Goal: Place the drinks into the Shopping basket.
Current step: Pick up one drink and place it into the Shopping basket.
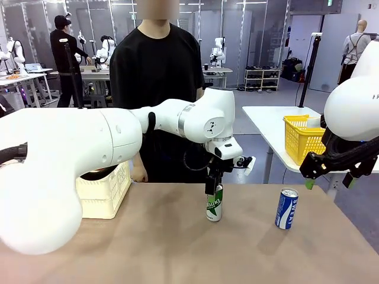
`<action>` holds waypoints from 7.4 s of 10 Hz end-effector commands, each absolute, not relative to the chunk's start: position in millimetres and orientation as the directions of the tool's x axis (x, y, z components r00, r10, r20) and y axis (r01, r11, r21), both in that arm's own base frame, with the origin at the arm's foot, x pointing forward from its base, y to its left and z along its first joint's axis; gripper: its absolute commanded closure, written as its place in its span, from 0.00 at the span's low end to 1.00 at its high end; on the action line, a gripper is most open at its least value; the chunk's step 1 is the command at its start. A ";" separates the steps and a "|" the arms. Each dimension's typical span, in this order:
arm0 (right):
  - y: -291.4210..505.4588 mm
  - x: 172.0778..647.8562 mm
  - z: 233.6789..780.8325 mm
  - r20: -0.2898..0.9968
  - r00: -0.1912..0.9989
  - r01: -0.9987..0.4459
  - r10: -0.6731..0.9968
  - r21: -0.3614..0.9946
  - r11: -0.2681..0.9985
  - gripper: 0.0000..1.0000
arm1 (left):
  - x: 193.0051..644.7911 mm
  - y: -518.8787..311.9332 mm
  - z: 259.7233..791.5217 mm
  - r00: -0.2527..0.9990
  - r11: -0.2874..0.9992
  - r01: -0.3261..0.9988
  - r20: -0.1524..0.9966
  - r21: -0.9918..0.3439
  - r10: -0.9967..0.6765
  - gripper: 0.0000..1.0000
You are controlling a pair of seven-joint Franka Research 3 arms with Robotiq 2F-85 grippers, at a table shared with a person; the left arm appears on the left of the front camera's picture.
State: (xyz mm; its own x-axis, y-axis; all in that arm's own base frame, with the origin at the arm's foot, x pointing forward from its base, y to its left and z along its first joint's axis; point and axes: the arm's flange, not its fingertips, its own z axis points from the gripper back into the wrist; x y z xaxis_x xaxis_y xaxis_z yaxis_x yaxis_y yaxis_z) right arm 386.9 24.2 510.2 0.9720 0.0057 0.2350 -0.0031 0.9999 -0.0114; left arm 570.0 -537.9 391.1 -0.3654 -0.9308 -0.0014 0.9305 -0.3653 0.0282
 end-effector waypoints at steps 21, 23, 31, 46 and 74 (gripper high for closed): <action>22.4 387.1 510.9 0.236 0.972 -0.004 0.008 -0.015 1.000 0.00 | 575.9 -512.9 475.9 -0.334 -0.333 0.943 0.093 0.019 -0.938 0.97; 22.4 387.1 510.9 0.236 0.972 -0.004 0.008 -0.015 1.000 0.00 | 577.8 -493.4 519.8 -0.338 -0.335 0.941 0.102 0.045 -0.936 0.97; 22.4 387.1 510.9 0.236 0.972 -0.004 0.008 -0.015 1.000 0.00 | 572.1 -459.4 586.1 -0.318 -0.311 0.944 0.055 0.112 -0.946 0.97; 22.4 387.1 510.9 0.236 0.972 -0.004 0.008 -0.015 1.000 0.00 | 626.5 -262.2 621.9 0.058 0.063 0.985 0.038 0.159 -0.998 0.41; 22.4 387.1 510.9 0.236 0.972 -0.004 0.008 -0.015 1.000 0.00 | 685.0 -24.7 460.6 0.076 0.072 0.982 -0.020 0.177 -0.997 0.41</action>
